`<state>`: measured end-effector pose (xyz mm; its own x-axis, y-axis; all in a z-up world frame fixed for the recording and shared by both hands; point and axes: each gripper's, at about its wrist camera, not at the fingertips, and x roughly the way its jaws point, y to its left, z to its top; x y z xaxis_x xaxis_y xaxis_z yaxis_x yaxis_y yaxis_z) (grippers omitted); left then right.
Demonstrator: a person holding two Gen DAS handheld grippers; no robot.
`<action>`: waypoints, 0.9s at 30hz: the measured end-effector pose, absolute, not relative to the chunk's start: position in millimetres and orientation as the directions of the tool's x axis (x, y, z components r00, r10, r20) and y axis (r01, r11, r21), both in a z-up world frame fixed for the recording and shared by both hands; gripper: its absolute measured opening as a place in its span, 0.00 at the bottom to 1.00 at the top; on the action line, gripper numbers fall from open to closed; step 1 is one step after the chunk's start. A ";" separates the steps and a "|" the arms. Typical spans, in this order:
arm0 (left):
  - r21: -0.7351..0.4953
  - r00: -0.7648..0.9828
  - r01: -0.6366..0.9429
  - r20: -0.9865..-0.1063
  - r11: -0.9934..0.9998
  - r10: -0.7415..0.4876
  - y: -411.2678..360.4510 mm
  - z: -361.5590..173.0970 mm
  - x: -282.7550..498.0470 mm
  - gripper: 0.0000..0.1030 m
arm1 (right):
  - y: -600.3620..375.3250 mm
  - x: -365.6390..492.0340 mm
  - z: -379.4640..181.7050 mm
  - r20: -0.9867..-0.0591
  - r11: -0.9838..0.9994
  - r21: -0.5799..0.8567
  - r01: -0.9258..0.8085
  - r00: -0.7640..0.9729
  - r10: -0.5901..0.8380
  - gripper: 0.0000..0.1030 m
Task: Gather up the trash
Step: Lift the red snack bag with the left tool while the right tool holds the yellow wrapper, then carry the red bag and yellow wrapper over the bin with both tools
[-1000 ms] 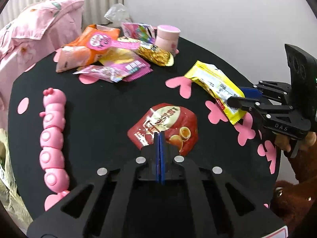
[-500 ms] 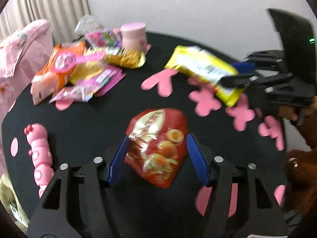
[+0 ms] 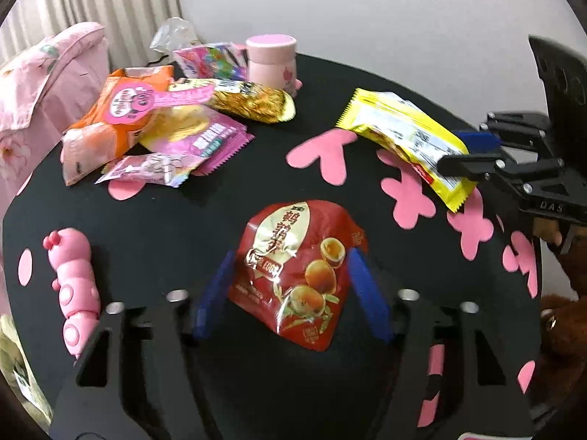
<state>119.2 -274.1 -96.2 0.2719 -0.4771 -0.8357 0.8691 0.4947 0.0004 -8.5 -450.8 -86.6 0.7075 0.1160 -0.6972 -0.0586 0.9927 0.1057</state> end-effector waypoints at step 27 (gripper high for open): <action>-0.170 0.709 0.284 -0.625 0.944 -0.326 -7.0 2.6 136.3 0.18 | -295.0 75.1 24.1 -0.538 0.892 0.050 -0.450 0.740 0.404 0.24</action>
